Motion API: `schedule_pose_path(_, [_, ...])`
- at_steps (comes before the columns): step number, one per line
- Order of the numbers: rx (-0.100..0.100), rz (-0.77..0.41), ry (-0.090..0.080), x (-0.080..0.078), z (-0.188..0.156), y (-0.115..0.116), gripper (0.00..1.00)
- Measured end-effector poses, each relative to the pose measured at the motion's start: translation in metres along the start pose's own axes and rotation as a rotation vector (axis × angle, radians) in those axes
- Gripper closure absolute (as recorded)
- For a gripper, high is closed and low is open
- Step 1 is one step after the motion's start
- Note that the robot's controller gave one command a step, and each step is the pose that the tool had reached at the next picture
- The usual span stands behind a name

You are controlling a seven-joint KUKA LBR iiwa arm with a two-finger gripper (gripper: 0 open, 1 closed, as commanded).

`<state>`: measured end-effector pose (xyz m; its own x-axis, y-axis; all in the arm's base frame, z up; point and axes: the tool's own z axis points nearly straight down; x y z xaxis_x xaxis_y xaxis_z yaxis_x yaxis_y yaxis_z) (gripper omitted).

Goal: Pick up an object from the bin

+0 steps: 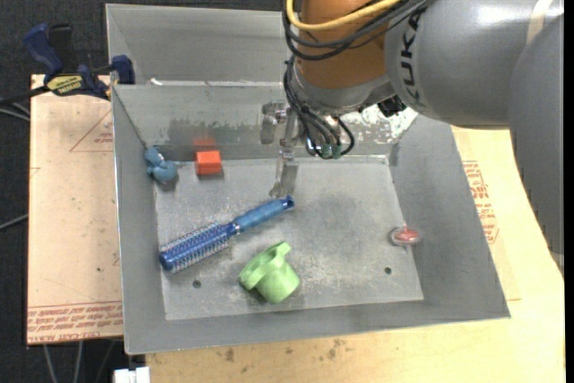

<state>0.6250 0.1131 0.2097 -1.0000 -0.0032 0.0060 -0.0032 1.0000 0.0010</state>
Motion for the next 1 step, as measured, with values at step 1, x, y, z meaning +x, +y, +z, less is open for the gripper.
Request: schedule_pose_path(1, [0.0, -0.02, 0.003, 0.0714, 0.1092, 0.0276, 0.0])
